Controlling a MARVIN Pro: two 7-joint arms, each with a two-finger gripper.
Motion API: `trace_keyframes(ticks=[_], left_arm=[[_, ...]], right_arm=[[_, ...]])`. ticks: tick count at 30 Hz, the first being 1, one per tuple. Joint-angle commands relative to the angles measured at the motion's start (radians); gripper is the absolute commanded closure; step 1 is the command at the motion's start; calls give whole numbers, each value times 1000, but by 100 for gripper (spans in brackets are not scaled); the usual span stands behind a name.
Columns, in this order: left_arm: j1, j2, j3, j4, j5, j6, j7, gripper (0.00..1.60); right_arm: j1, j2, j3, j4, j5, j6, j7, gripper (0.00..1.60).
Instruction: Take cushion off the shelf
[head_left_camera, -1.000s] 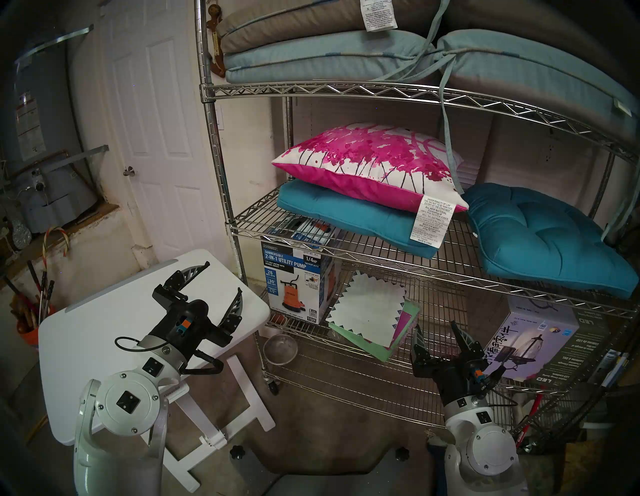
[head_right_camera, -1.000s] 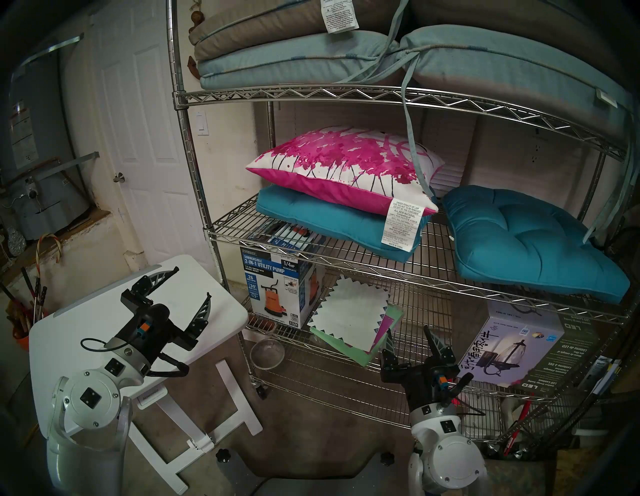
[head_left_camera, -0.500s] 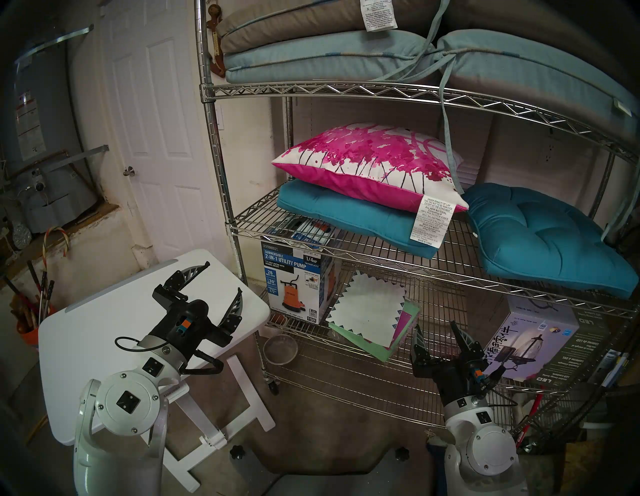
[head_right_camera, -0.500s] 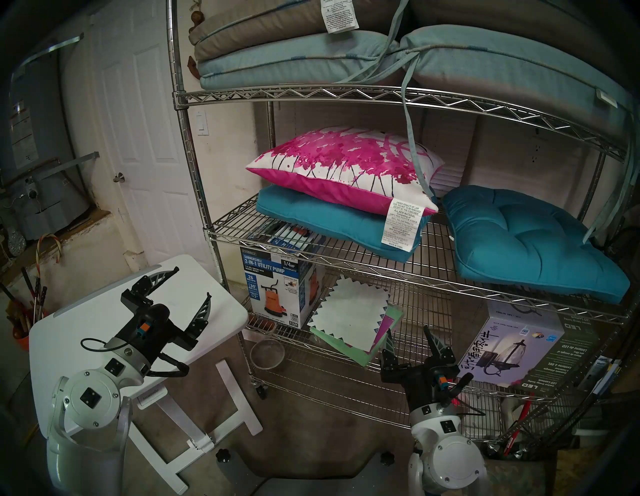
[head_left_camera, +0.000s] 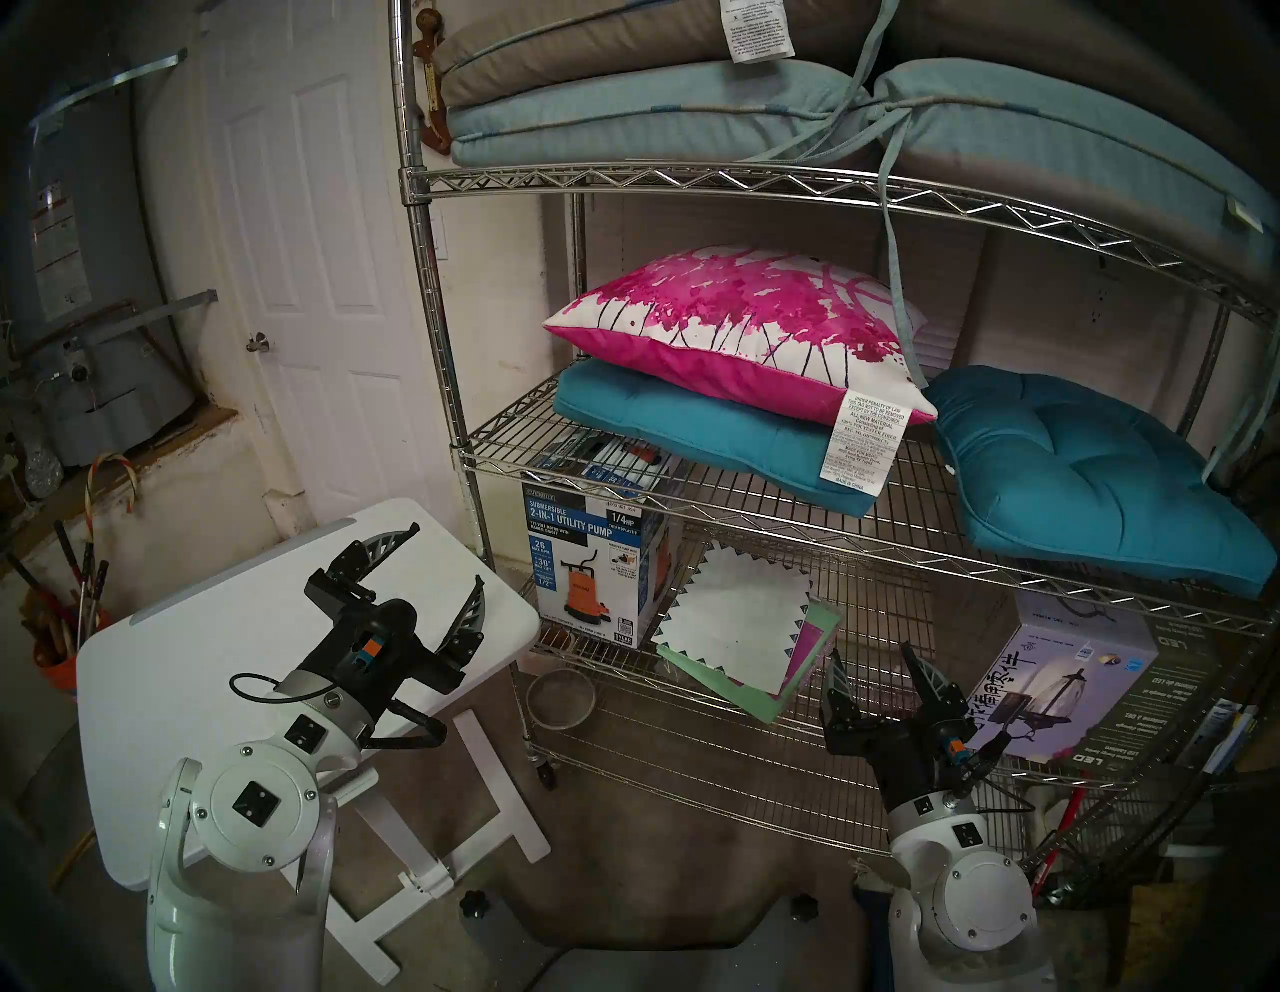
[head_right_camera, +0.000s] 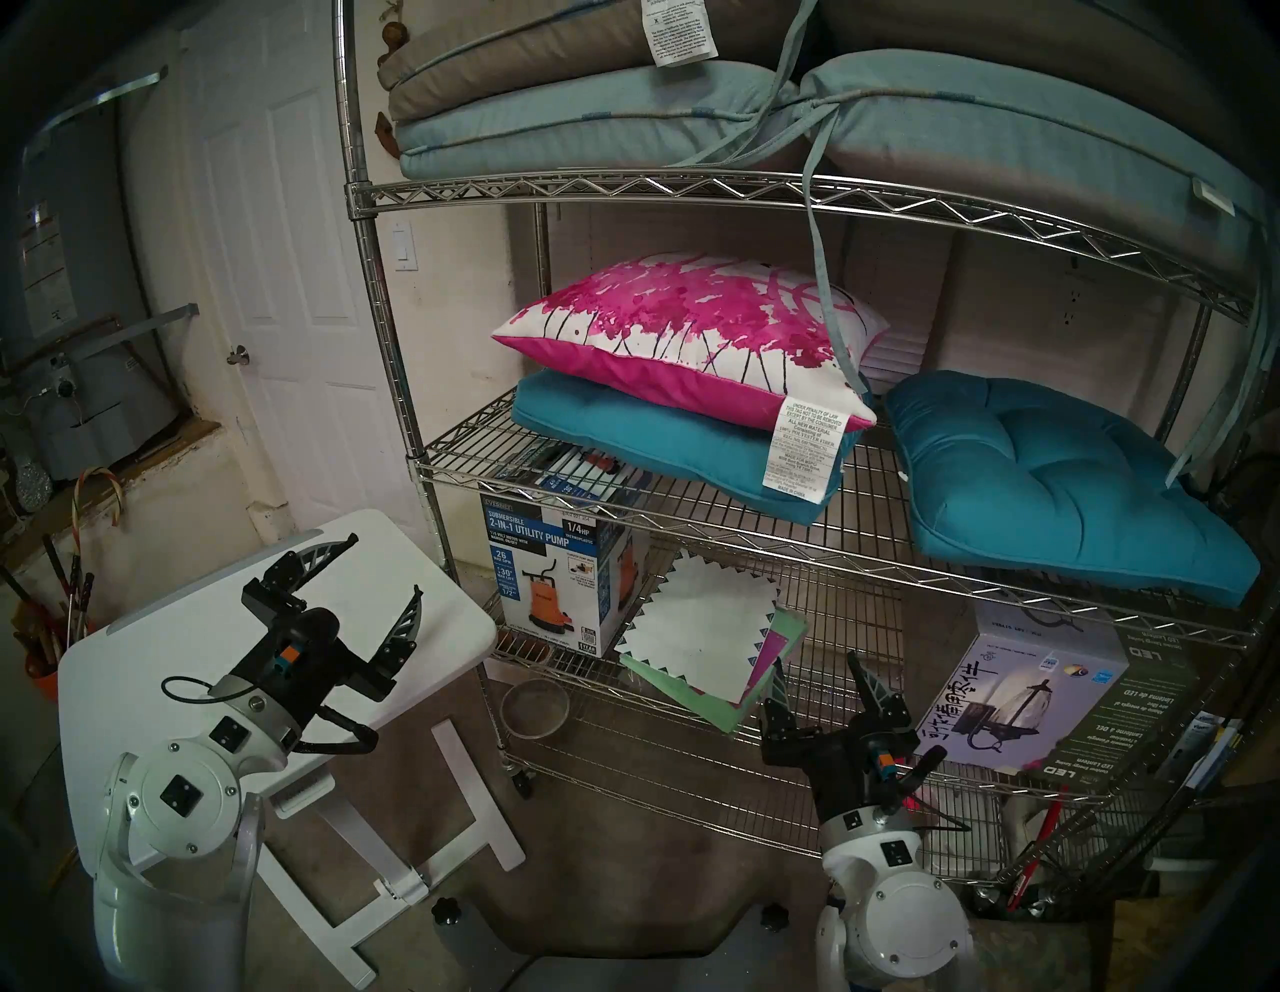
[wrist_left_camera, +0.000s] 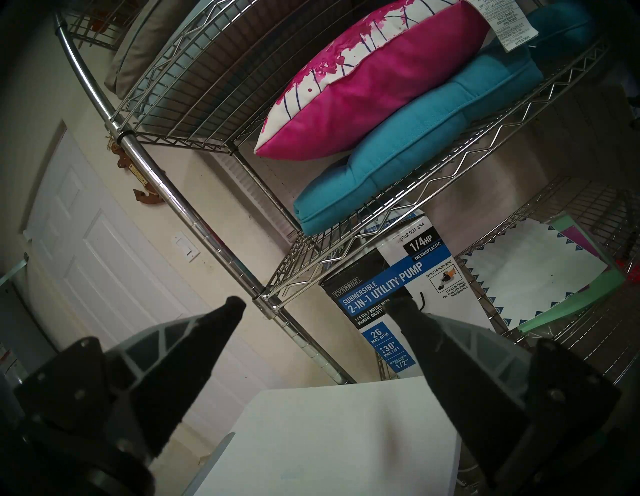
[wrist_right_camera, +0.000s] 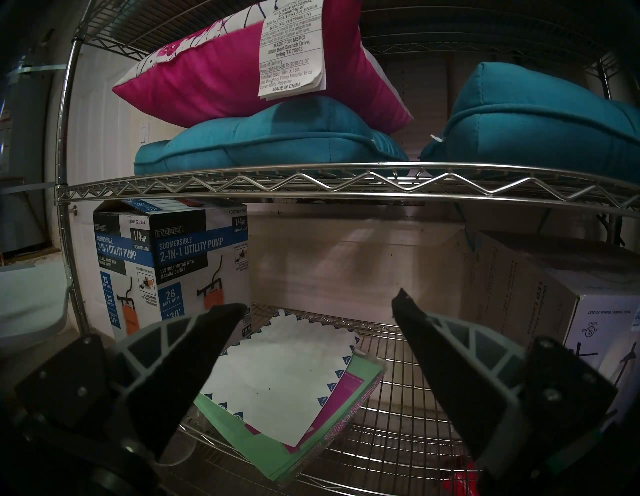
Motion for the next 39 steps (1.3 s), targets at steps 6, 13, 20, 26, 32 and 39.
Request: trace_keyframes(ticks=[6,13,20,26,32,39], left_arm=[[94,118,-185,-53,88,-127,-21,0],[116,148,-240,-121,185,-174,-28,0],[109,174,-250,-140,288,-202,-30,0],[36,205,-255,-140,312,-190,-39,0],[-44,292,-247,-118,323,-163,-39,0],[-129,372,-194,-79,333,-125,-37,0]], right_arm=[[3,0,-1,-18,0,-4,0,0],[3,0,-1,-18,0,-4,0,0],[2,0,-1,-19,0,-4,0,0],[2,0,-1,-18,0,-4,0,0],[3,0,-1,-18,1,-5,0,0],[3,0,-1,-17,1,-5,0,0]])
